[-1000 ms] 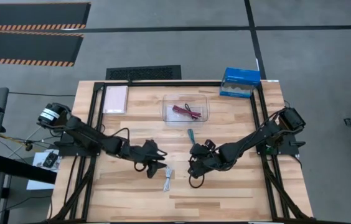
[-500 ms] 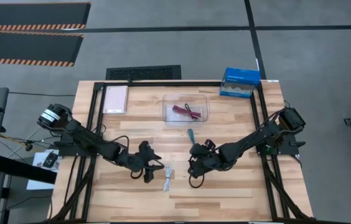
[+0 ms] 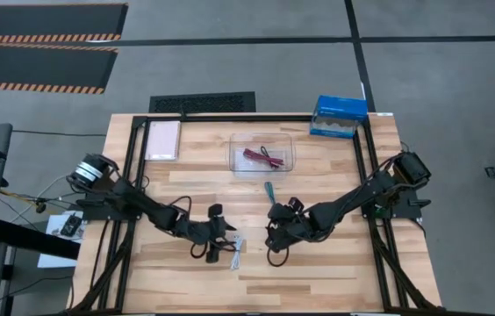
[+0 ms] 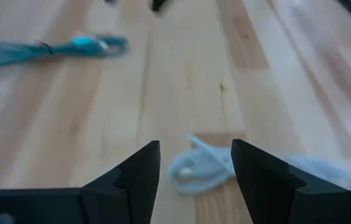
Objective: Pick and place USB-C Cables
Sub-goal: Put the white charger cable into the transparent bin
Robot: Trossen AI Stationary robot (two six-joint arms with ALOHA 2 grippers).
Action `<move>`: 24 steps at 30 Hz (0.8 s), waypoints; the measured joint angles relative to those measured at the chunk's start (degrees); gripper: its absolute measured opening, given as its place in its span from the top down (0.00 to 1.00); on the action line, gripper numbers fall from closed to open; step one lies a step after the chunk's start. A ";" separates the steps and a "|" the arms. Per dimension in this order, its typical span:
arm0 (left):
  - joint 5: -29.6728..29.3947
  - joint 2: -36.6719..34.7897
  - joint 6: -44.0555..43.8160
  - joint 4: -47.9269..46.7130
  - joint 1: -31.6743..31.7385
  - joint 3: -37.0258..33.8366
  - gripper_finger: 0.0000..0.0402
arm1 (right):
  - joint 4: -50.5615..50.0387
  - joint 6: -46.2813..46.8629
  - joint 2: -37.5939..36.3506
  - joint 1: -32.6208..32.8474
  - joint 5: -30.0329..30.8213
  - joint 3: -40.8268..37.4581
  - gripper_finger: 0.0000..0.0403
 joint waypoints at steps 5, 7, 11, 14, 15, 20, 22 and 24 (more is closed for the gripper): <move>5.75 3.30 1.17 1.25 1.93 0.01 0.53 | 0.05 -0.07 0.00 0.00 0.02 0.00 0.37; 7.26 4.10 1.18 2.01 2.62 -0.01 0.53 | 0.04 -0.09 0.00 0.00 0.02 0.00 0.37; 8.04 4.57 0.63 2.99 3.42 0.01 0.53 | 0.04 -0.09 0.00 0.00 0.02 0.00 0.37; 7.17 4.57 0.35 2.92 3.72 0.01 0.56 | 0.06 -0.09 0.00 0.00 0.02 0.00 0.37; 7.14 4.57 0.37 3.00 3.74 0.01 0.58 | 0.04 -0.08 0.00 0.00 0.02 0.00 0.37; 6.96 4.57 0.24 3.02 3.72 0.01 0.75 | 0.06 -0.07 0.00 0.00 0.02 0.00 0.37; 6.96 4.57 0.24 3.02 3.72 0.01 0.83 | 0.06 -0.07 0.00 0.00 0.02 -0.02 0.37; 6.98 4.57 0.20 3.02 3.72 0.01 0.90 | 0.06 -0.07 0.00 0.00 0.02 -0.02 0.37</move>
